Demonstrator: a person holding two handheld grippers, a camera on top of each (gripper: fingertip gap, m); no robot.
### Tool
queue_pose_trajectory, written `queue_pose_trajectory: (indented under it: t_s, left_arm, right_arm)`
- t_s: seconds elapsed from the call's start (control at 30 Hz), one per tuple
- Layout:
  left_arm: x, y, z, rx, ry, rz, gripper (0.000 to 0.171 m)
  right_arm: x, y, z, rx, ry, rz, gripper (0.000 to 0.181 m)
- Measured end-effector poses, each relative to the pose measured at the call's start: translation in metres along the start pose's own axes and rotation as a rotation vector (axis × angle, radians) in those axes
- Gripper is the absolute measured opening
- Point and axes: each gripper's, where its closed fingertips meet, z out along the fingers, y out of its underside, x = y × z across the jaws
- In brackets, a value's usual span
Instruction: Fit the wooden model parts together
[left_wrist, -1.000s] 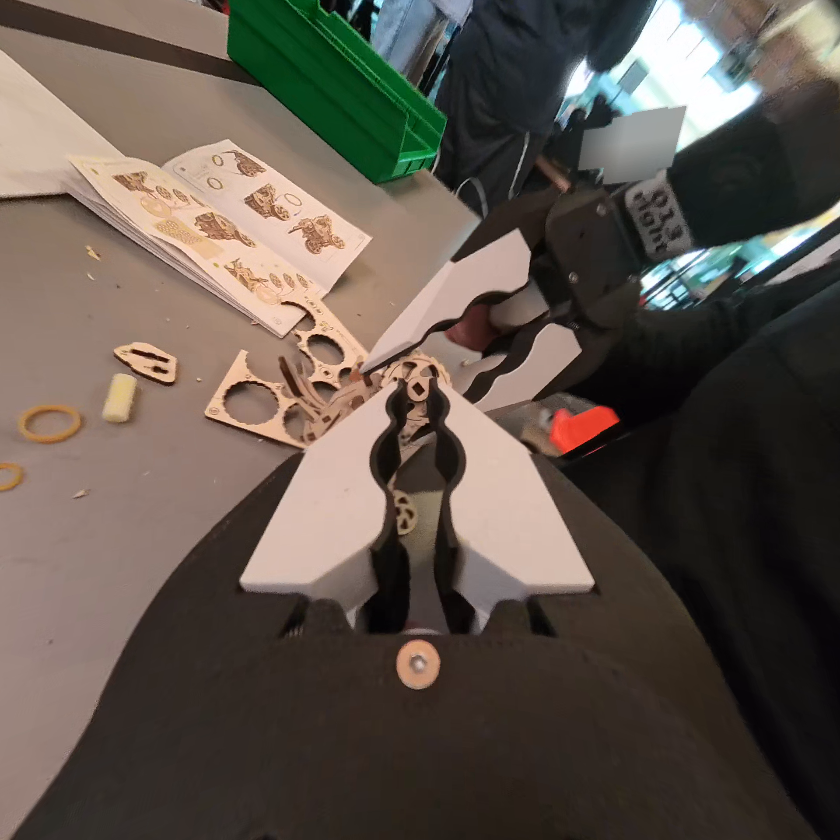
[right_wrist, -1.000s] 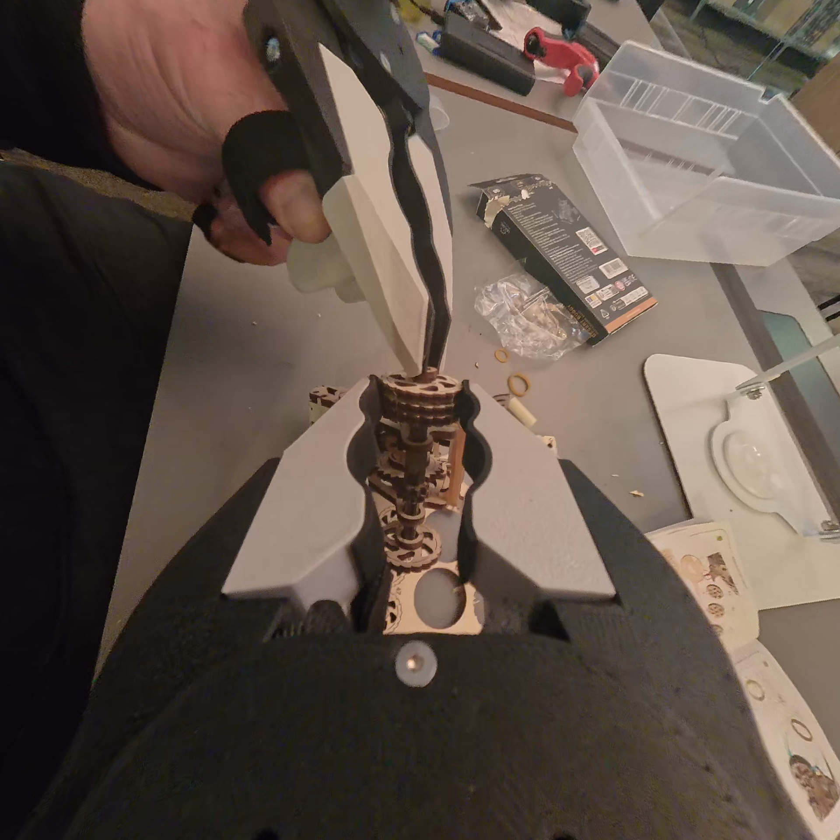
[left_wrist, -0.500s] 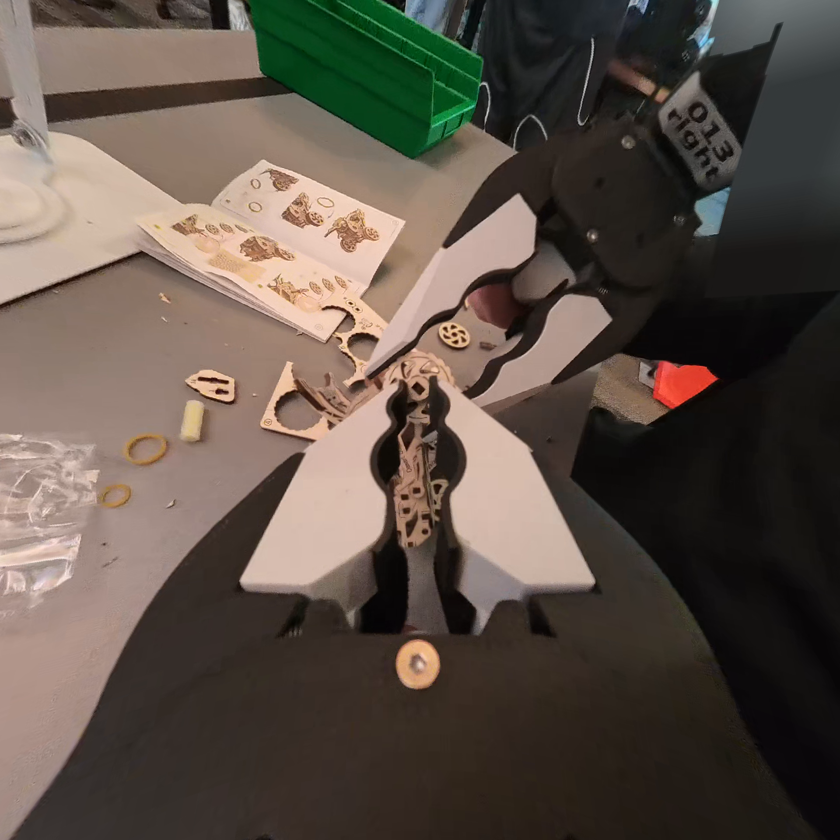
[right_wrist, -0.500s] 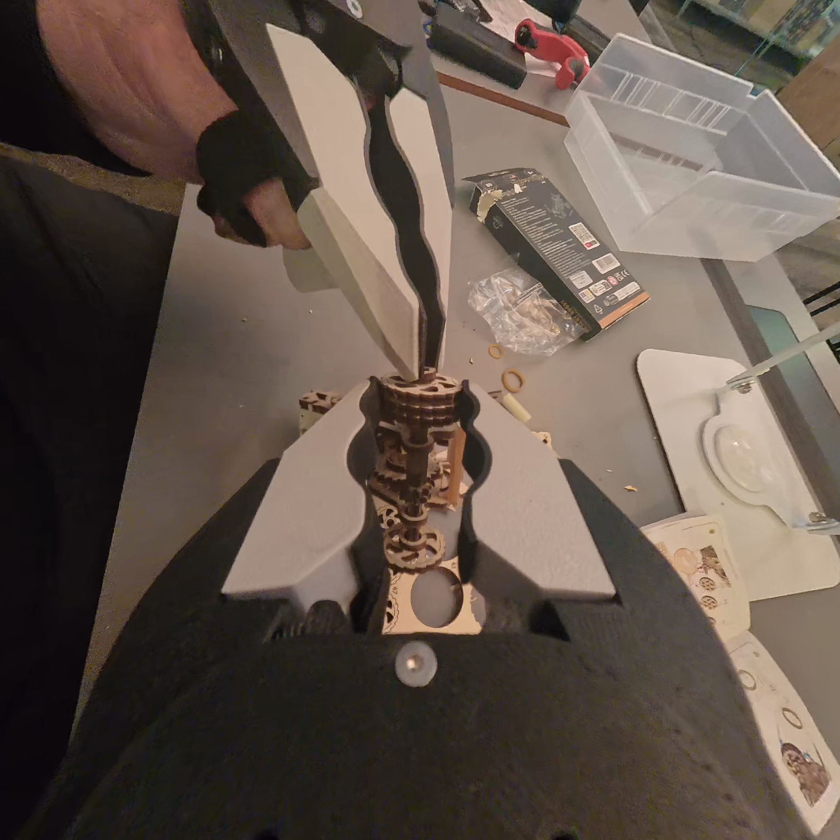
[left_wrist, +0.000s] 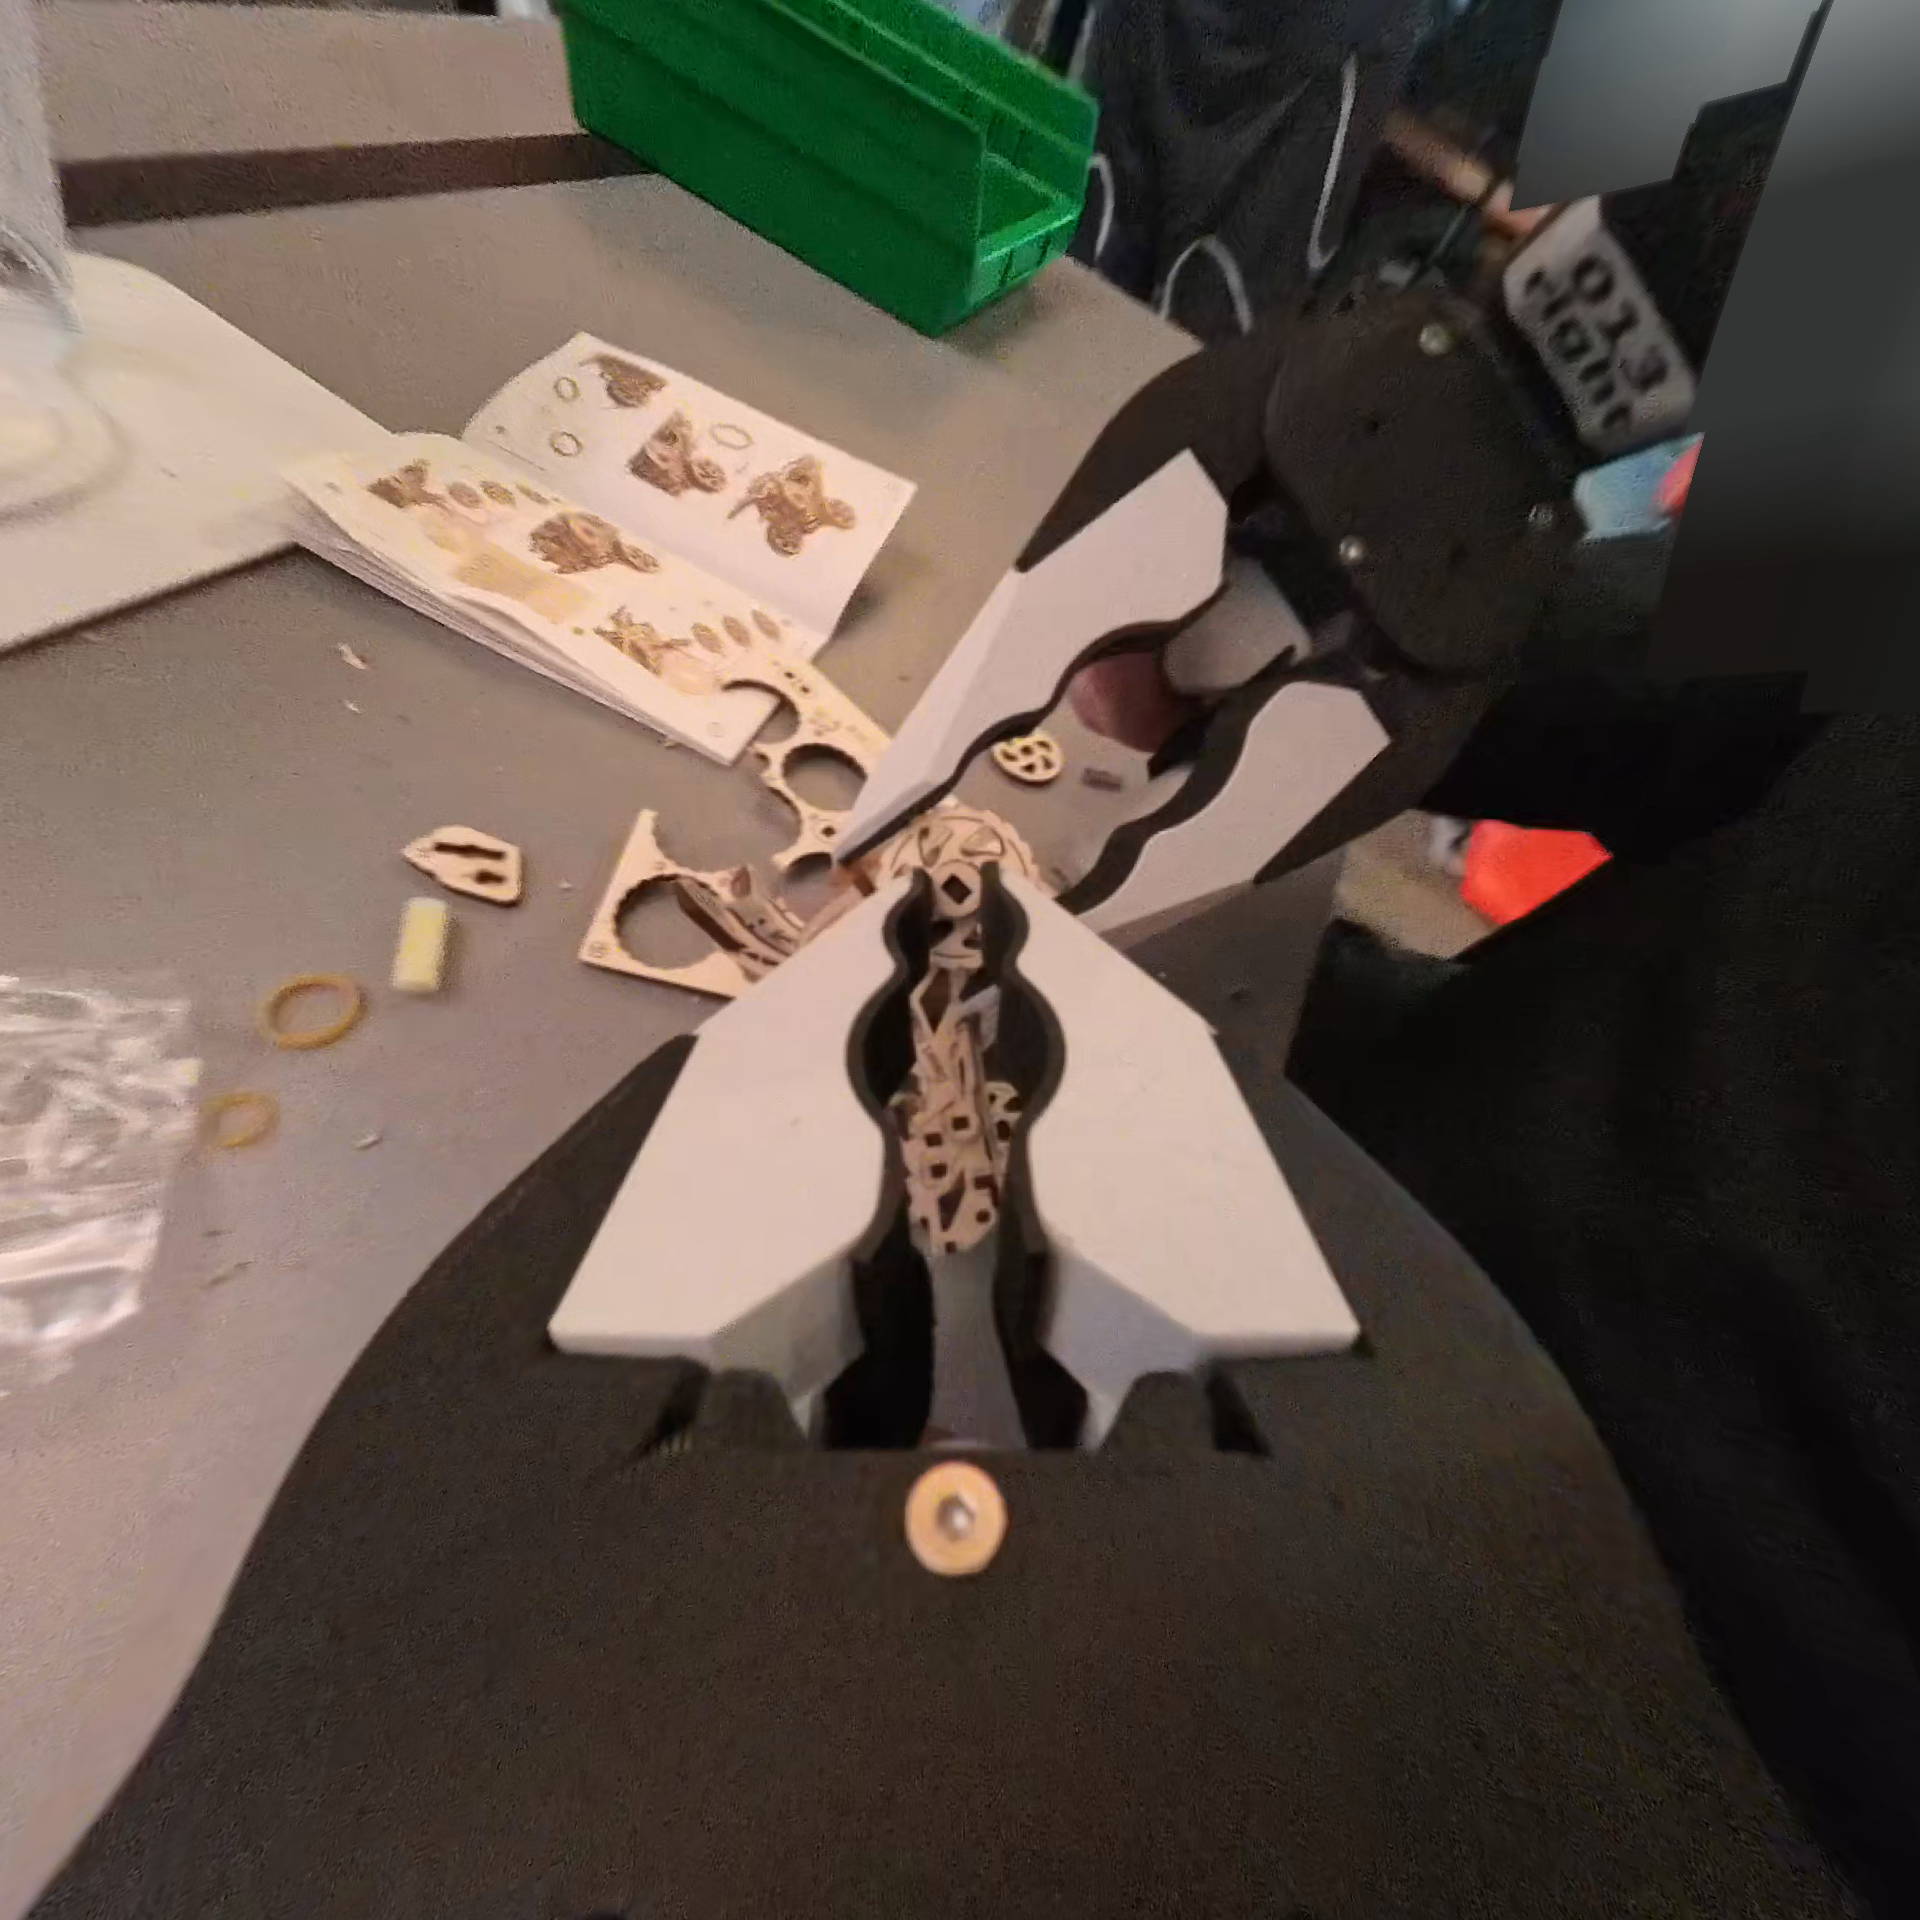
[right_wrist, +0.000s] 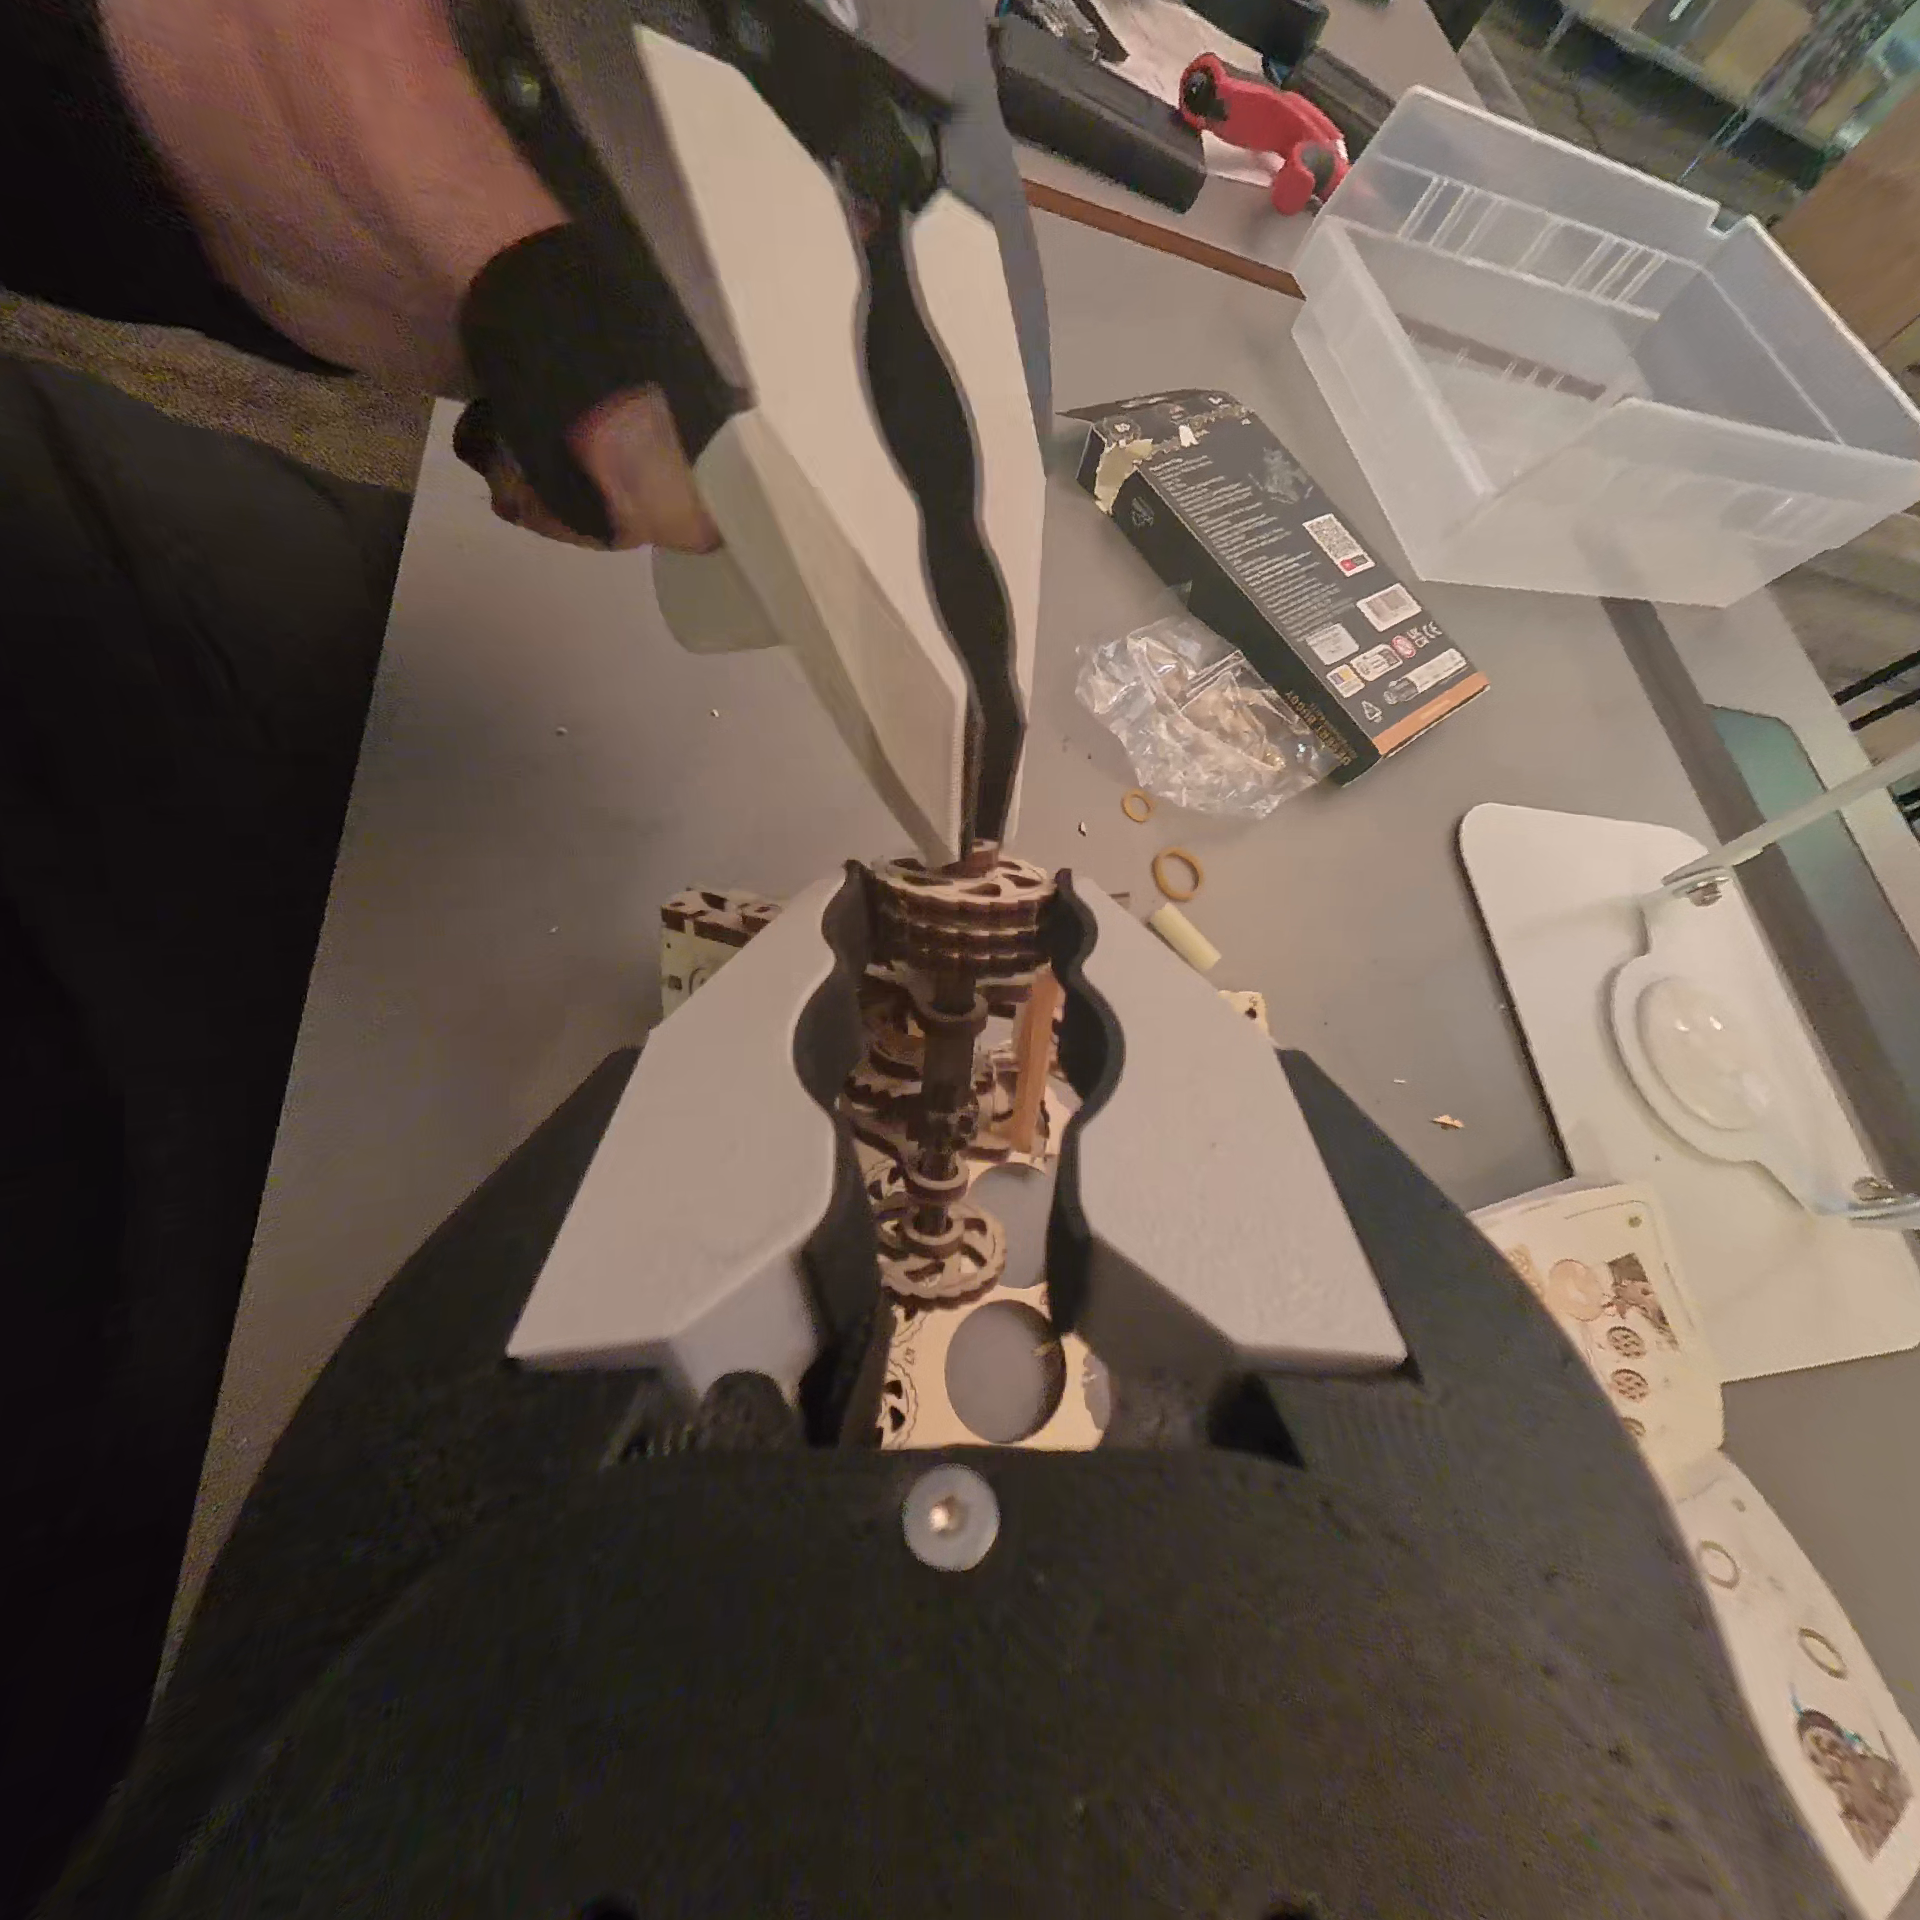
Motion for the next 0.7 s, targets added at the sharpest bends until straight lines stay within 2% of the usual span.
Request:
queue_pose_trajectory:
  t_s: [0.07, 0.27, 0.4, 0.7]
  left_arm:
    - [0.001, 0.003, -0.001, 0.009, 0.096, -0.09, 0.006]
    - [0.0, 0.004, 0.0, 0.041, 0.229, -0.209, 0.006]
    - [0.0, -0.002, 0.002, 0.047, 0.117, -0.077, 0.007]
    - [0.0, 0.004, 0.01, -0.027, 0.0, 0.089, 0.007]
  right_arm:
    - [-0.002, 0.001, 0.001, 0.0, -0.008, -0.01, 0.032]
    - [-0.002, 0.002, 0.0, -0.006, -0.013, -0.018, 0.032]
    - [0.002, -0.001, -0.002, 0.01, -0.001, 0.003, 0.032]
    - [0.0, 0.005, 0.0, -0.017, -0.007, 0.007, 0.032]
